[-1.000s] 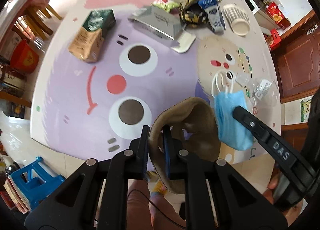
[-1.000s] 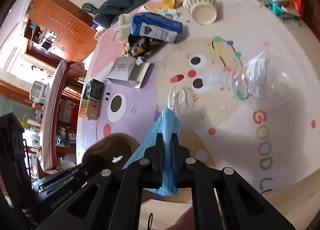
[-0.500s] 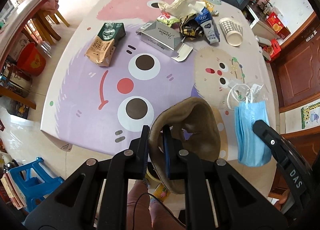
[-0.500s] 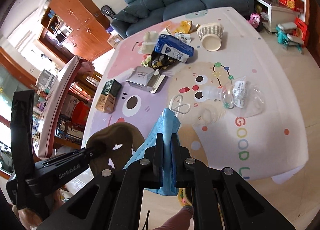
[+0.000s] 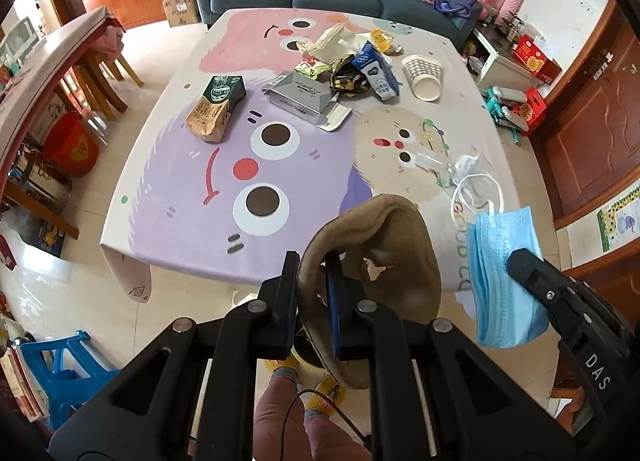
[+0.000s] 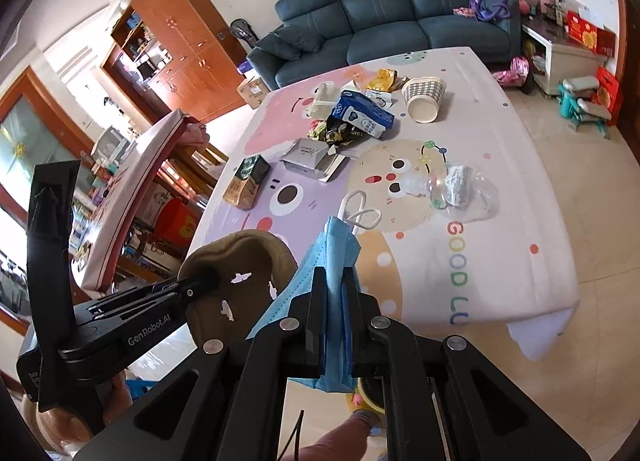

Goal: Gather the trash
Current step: 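Carry the cup holder and blue mask down over the trash bin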

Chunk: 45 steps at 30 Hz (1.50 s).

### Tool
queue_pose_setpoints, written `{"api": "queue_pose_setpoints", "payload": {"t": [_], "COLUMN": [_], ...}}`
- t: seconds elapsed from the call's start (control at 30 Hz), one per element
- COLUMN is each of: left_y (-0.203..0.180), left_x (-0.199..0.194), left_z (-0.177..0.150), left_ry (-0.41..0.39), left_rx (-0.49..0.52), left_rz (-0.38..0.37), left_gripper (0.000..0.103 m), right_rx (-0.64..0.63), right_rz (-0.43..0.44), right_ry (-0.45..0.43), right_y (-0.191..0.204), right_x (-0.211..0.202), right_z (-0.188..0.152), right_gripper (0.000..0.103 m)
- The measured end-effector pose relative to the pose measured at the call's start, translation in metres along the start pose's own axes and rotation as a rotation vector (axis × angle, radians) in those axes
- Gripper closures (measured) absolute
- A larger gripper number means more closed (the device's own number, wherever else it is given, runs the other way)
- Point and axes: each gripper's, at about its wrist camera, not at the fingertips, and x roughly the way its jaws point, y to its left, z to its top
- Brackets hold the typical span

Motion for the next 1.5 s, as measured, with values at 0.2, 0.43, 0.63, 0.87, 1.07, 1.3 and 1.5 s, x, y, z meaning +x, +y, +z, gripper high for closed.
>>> {"api": "queue_pose_setpoints", "payload": {"t": [0.2, 0.43, 0.63, 0.87, 1.07, 1.3, 1.5], "left_y": [-0.007, -0.008, -0.005, 0.000, 0.000, 0.001, -0.004], "left_x": [-0.019, -0.017, 0.011, 0.061, 0.136, 0.247, 0.334], "left_z": [-0.037, -0.080, -0.113, -0.141, -0.168, -0.201, -0.229], "left_ry": [-0.023, 0.017, 0.104, 0.185, 0.209, 0.230, 0.207], "left_rx": [0.028, 0.050, 0.073, 0.123, 0.183, 0.209, 0.272], "left_rz": [0.018, 0.037, 0.061, 0.085, 0.069, 0.017, 0.007], "left_gripper": [0.093, 0.093, 0.093, 0.093, 0.093, 0.093, 0.093], "right_rx": [-0.049, -0.012, 0.059, 0.123, 0.183, 0.246, 0.277], "right_rz": [0.010, 0.024, 0.022, -0.022, -0.099, -0.165, -0.206], "right_ry": [-0.010, 0.046, 0.127, 0.190, 0.228, 0.261, 0.267], "right_y": [0.002, -0.011, -0.031, -0.053, -0.083, -0.135, -0.178], "right_x": [-0.022, -0.016, 0.008, 0.046, 0.112, 0.224, 0.317], "right_z": [-0.031, -0.073, -0.111, -0.146, -0.187, -0.251, -0.300], "right_gripper": [0.097, 0.097, 0.097, 0.097, 0.097, 0.097, 0.096]}}
